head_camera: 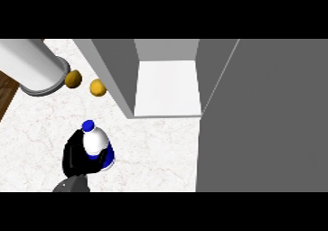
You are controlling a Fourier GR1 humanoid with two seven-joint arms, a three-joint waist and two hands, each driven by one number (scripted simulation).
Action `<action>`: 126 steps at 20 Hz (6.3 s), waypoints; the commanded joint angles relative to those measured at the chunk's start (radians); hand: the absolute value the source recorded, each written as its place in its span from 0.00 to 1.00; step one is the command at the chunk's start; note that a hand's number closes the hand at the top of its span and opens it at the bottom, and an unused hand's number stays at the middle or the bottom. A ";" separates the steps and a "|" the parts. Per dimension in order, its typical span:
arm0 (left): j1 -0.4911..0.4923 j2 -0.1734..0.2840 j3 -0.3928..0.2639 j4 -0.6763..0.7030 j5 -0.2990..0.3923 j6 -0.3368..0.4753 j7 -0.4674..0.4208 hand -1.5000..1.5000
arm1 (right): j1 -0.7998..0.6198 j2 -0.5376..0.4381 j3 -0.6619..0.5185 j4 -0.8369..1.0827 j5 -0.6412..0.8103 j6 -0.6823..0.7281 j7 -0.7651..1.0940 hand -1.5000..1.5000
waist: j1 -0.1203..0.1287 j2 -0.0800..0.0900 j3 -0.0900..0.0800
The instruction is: Pick up the bottled water, place it into the cabinet and close the cabinet
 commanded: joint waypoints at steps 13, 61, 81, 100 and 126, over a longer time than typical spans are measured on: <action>0.031 -0.041 -0.328 -0.444 0.022 0.196 0.240 1.00 | -0.041 -0.003 -0.092 -0.067 -0.120 0.010 0.060 0.00 | 0.021 -0.005 0.002; -0.681 -0.041 -0.580 -0.059 0.190 0.937 0.387 1.00 | -0.161 0.010 -0.147 -0.051 -0.213 0.038 0.181 0.00 | -0.020 0.013 -0.001; -0.977 -0.041 -0.500 0.507 0.082 0.878 0.271 0.00 | -0.172 0.009 -0.177 -0.004 -0.192 0.081 0.130 0.00 | -0.042 0.017 0.000; -0.955 -0.038 -0.402 0.364 0.184 0.588 0.211 0.00 | -0.199 -0.010 -0.199 -0.047 -0.252 0.040 0.205 0.00 | 0.006 -0.002 0.000; -0.182 0.107 -0.808 -0.721 0.162 0.762 0.427 0.00 | -0.274 -0.021 -0.053 -0.091 -0.176 -0.016 0.337 0.00 | 0.035 -0.008 0.000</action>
